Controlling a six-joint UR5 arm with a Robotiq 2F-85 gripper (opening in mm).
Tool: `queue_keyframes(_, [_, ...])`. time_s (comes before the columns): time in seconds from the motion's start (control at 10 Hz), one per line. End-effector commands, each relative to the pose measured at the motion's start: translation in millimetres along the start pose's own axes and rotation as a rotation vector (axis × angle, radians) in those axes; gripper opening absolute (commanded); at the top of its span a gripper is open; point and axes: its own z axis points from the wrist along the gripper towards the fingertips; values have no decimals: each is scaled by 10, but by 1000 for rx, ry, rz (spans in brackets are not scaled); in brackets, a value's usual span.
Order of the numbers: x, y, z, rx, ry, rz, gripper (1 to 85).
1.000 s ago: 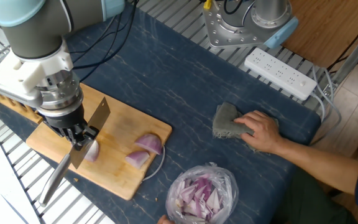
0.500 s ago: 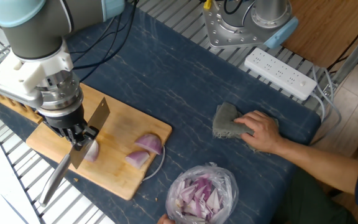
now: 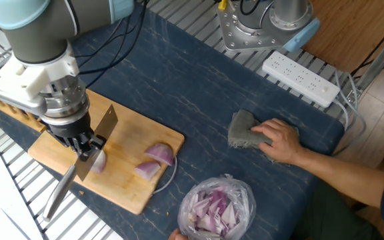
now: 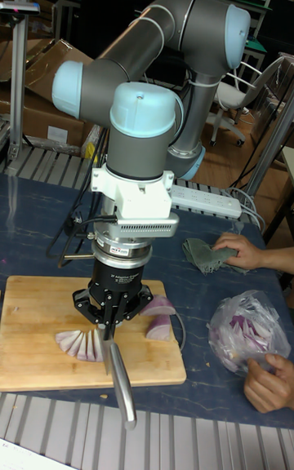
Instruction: Chop the onions
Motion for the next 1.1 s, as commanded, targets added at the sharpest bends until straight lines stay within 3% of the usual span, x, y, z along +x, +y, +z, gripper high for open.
queue_keyframes(0.0, [0, 13, 8, -9, -7, 6, 17])
queue_keyframes(1.0, [68, -109, 152, 2, -27, -29, 17])
